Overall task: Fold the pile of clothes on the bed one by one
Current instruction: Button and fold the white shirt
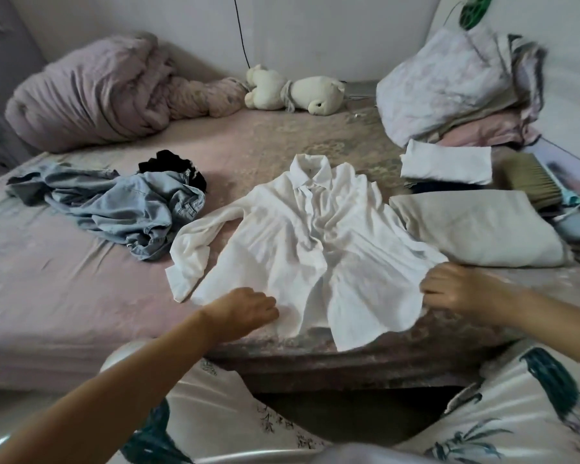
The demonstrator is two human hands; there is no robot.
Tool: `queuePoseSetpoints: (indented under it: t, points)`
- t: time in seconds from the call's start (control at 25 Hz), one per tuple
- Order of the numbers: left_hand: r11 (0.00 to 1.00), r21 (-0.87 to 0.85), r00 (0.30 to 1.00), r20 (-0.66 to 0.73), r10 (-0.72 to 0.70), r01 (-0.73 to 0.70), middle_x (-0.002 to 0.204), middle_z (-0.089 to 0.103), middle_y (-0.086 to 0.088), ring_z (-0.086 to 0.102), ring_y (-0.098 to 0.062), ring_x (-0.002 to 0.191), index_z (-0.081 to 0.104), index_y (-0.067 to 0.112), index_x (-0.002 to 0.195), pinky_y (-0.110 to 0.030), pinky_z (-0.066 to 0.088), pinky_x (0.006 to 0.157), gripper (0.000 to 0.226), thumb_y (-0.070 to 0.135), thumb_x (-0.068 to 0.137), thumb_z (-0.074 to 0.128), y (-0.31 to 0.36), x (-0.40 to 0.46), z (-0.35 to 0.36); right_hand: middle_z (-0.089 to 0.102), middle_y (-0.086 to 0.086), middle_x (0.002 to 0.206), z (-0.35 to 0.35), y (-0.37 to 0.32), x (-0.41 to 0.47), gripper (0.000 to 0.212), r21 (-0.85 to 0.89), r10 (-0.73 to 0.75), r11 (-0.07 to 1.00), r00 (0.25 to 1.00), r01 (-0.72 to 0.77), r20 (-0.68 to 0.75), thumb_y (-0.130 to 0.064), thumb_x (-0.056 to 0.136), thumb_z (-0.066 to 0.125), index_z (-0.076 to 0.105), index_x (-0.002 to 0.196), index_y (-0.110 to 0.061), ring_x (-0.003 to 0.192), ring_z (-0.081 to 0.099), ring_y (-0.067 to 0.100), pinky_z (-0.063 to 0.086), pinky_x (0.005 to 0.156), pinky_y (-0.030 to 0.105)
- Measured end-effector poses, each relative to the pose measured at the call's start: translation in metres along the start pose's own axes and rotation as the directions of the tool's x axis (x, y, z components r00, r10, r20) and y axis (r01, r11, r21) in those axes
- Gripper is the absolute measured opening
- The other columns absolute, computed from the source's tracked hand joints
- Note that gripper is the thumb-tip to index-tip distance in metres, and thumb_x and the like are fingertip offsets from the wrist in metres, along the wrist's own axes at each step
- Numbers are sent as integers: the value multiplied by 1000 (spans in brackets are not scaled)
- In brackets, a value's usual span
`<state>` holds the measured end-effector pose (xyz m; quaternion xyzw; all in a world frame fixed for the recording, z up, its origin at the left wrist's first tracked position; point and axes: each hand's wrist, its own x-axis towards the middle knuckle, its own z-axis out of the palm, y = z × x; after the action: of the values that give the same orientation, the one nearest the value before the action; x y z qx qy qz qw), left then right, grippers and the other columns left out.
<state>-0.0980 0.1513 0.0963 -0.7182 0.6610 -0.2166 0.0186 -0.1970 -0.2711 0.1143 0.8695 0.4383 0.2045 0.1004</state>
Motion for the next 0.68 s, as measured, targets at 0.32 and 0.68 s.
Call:
queuePoseSetpoints:
  t: [0.32,0.68]
  points:
    - [988,-120,940,338,-52,98,95,66,-1,63,-15,58,63,29,106,-21,45,43,27,35,90,42,66,-11,51,59,-1,86,65,-61,-28,13,217,28,971,947,-102,320,-10,67,67,61,69,-22,73,61,19,49,61,27]
    - [689,-84,623,515,-589,720,156,-17,-2,-16,-17,144,-10,19,150,-41,-7,119,89,68,77,-25,30,94,116,-6,-1,159,96,-35,62,70,106,490,670,545,-735,680,-63,92,9,6,152,-28,147,-2,21,6,118,40]
